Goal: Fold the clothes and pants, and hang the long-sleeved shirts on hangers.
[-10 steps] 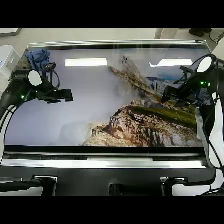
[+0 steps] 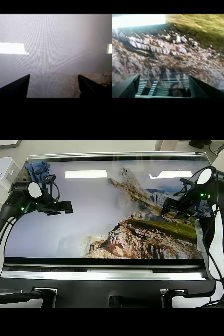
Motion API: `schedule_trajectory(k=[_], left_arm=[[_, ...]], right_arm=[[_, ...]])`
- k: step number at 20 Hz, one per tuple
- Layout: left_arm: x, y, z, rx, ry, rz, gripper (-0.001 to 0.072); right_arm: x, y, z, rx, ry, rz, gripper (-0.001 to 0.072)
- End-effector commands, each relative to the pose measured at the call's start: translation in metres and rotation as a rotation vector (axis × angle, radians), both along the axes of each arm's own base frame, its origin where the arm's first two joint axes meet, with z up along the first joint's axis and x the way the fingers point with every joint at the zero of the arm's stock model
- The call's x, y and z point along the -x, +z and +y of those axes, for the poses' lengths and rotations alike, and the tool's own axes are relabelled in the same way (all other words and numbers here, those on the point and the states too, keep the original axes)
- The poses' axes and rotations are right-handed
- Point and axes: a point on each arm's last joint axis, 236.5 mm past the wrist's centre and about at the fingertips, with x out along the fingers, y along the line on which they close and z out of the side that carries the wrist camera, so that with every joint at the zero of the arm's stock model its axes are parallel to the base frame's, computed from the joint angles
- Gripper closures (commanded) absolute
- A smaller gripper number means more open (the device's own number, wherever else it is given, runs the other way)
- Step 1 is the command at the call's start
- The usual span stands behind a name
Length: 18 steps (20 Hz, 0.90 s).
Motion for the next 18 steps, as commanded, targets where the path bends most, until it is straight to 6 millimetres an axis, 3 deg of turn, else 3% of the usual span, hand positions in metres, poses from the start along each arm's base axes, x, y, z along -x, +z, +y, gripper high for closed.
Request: schedule_trajectory(k=[1,5,8,10,12,13,14,15,16,17,18], left_arm=[[0.0,0.0,0.0,0.0,0.0,0.0,0.0008],[0.0,0.0,0.0,0.001,0.002,0.0,0.0008],[-0.016,0.006,-0.007,0.047,0.07,-0.062,0.0008],[-0.033,0.011,-0.016,0.076,0.068,-0.133,0.0007],[-0.081,0.038,-0.01,0.077,0.058,-0.363,0.0001],[-0.11,0.06,0.01,0.073,0.1,-0.474,0.0001],[-0.136,0.076,0.054,0.015,0.141,-0.537,0.0001],[-0.151,0.08,0.117,-0.036,0.239,-0.514,0.0001],[-0.153,0.076,0.178,-0.043,0.365,-0.447,0.0],[-0.141,0.063,0.237,-0.03,0.499,-0.346,-0.0005],[-0.123,0.047,0.28,0.003,0.608,-0.253,-0.0005]], right_arm=[[0.0,0.0,0.0,0.0,0.001,0.0,0.0014],[-0.001,0.0,0.0,0.0,-0.004,-0.002,0.0014],[-0.009,0.0,0.0,0.002,-0.022,-0.033,0.0014],[-0.024,0.001,-0.001,0.008,-0.024,-0.097,0.0014],[-0.045,0.004,-0.004,0.015,-0.045,-0.185,0.0015],[-0.052,0.005,-0.005,0.017,-0.052,-0.215,0.0017],[-0.057,0.007,-0.005,0.019,-0.057,-0.237,0.0028],[-0.062,0.008,-0.006,0.021,-0.061,-0.256,0.0036],[-0.065,0.008,-0.008,0.026,-0.064,-0.27,0.0036],[-0.066,0.008,-0.008,0.028,-0.065,-0.273,0.0036],[-0.067,0.006,-0.008,0.029,-0.066,-0.273,0.0036]])
